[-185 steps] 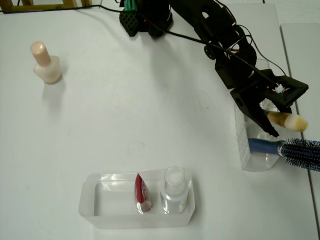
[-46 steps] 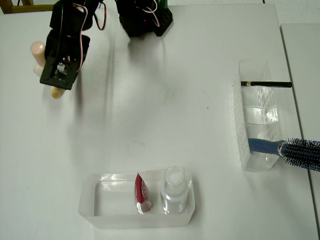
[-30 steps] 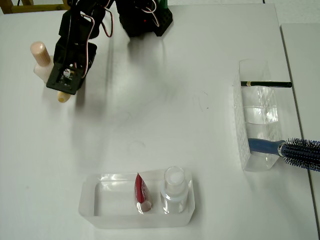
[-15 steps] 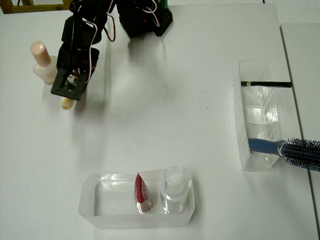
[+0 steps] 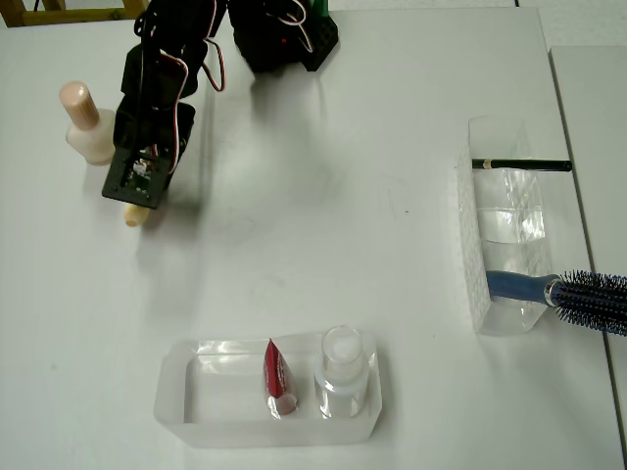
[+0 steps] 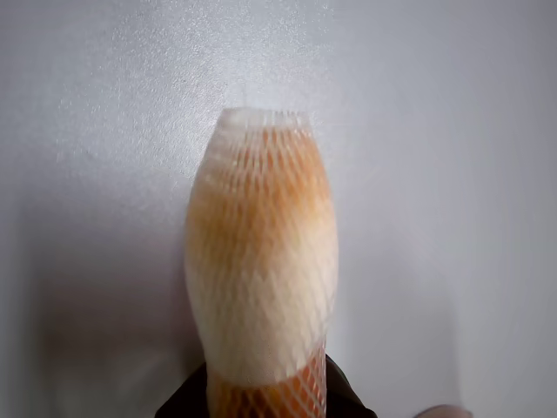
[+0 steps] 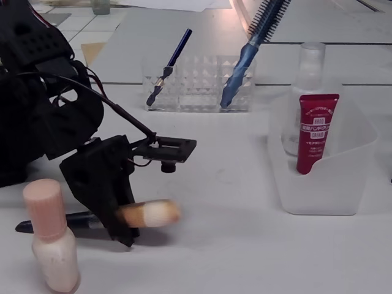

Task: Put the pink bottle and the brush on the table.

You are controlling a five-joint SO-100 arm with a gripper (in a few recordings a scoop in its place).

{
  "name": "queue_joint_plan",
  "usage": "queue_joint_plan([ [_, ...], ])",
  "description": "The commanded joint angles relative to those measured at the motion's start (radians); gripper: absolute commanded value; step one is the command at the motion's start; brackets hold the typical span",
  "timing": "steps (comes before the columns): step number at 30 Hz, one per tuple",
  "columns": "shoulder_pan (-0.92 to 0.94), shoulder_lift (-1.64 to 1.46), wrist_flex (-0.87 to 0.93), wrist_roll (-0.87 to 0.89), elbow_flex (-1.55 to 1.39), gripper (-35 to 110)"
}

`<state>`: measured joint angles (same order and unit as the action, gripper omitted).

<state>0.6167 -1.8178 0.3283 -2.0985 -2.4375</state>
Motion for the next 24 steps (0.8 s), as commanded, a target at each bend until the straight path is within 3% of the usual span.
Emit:
queue_joint_plan([
  [1,-0.005,0.023,-0.006,0.002,0.06,0],
  [24,0.008,0.064,-0.023,0.002,0.117,30],
])
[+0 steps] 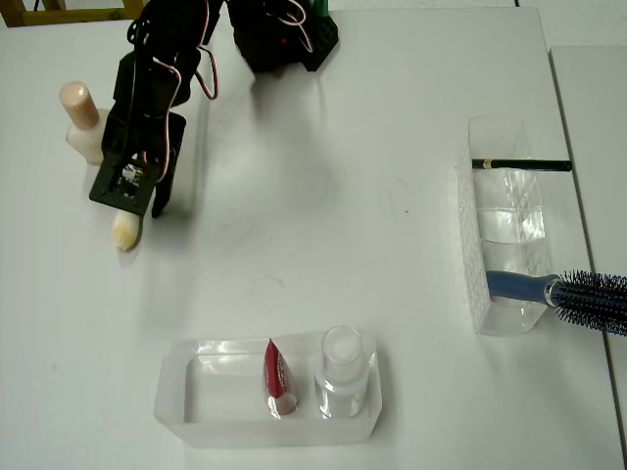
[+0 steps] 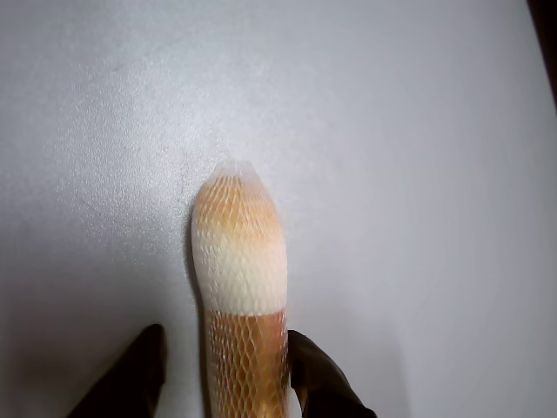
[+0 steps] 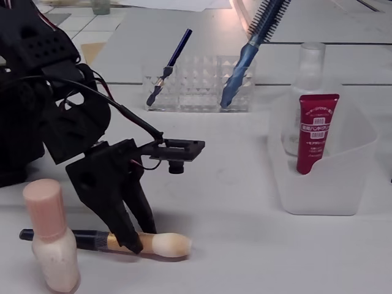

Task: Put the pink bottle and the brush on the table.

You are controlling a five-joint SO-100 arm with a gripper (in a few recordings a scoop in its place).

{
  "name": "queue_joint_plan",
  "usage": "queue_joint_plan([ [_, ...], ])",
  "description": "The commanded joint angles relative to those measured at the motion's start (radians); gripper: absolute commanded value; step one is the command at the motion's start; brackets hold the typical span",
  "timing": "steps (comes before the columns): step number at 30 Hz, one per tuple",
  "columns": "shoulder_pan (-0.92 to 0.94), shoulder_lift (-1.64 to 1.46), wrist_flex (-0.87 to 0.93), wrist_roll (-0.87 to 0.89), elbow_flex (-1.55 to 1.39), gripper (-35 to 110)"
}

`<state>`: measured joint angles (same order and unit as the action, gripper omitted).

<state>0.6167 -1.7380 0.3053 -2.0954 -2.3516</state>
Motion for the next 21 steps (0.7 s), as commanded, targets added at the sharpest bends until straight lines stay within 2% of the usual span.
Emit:
queue_joint_plan([
  [1,0.008,-0.02,0.006,-0.002,0.032,32],
  [9,0.006,-0.06,0.087,-0.005,0.081,42],
  [21,0.005,-0.127,0.345,-0.002,0.299,45],
])
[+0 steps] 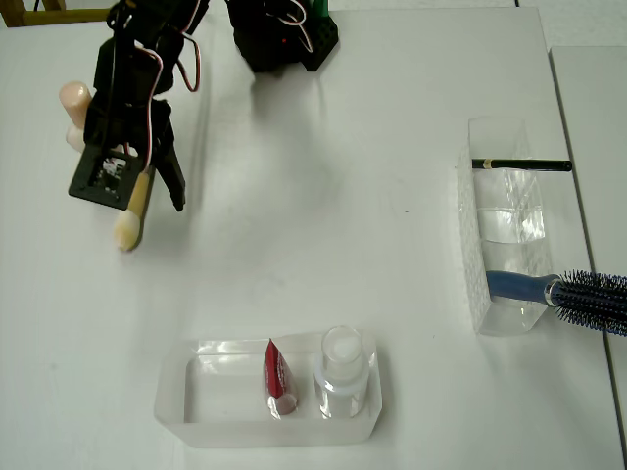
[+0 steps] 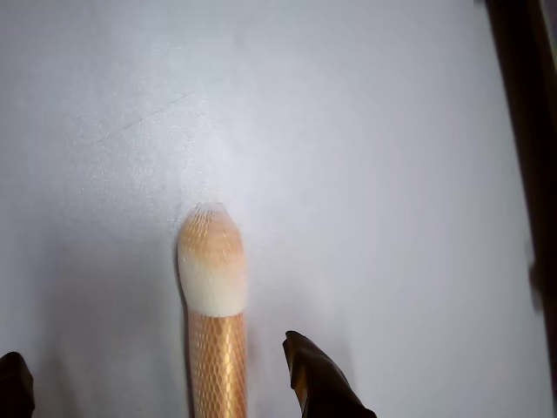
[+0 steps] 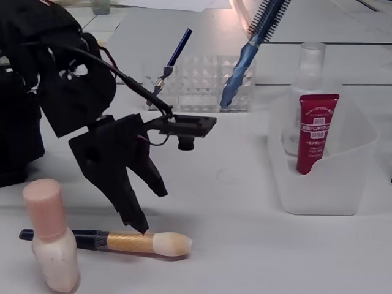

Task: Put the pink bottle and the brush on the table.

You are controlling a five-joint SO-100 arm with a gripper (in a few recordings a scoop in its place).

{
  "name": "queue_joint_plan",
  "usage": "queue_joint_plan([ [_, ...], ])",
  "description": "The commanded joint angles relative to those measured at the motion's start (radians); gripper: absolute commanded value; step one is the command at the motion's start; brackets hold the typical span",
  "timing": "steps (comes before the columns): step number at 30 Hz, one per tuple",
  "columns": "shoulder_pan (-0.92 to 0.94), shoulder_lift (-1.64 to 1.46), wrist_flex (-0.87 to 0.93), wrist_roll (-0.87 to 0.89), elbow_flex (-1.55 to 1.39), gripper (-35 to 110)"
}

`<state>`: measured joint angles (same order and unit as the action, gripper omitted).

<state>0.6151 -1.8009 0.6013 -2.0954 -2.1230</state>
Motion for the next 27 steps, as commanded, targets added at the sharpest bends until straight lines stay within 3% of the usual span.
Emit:
queue_joint_plan([
  [1,0.008,-0.064,0.087,-0.002,0.104,45],
  [9,-0.046,-0.046,0.285,0.161,0.333,41],
  [16,-0.13,-0.057,0.295,0.377,0.417,42],
  [27,-0.318,-0.081,0.147,0.834,0.482,26],
])
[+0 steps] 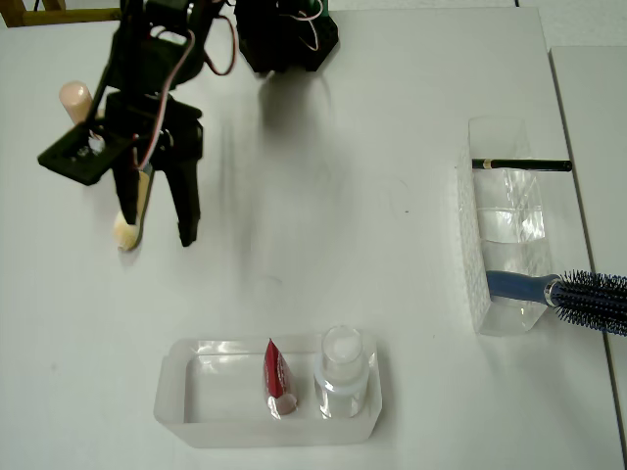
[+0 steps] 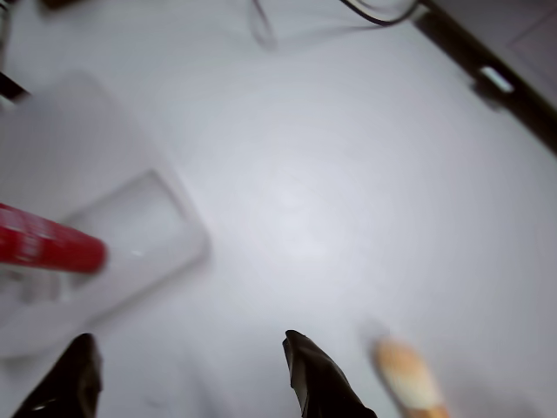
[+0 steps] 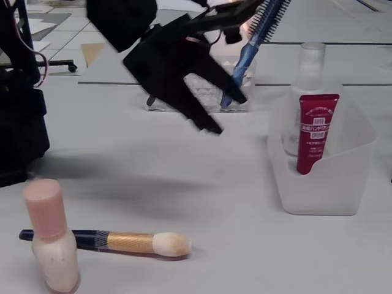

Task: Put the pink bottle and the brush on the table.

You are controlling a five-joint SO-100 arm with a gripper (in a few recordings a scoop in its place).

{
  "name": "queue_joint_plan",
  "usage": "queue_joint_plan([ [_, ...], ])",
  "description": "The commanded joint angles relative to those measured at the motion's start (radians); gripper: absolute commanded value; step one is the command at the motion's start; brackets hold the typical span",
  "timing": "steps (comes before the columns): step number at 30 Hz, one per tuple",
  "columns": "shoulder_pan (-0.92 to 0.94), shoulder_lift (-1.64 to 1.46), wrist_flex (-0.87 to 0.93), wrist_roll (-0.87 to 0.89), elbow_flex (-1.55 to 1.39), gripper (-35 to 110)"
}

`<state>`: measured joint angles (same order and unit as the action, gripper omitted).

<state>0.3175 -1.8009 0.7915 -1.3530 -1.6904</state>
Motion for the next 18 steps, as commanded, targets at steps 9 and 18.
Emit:
queue_joint_plan([
  [9,-0.207,-0.14,-0.181,0.575,0.049,11],
  [18,-0.302,-0.239,-0.265,0.834,-0.083,0],
])
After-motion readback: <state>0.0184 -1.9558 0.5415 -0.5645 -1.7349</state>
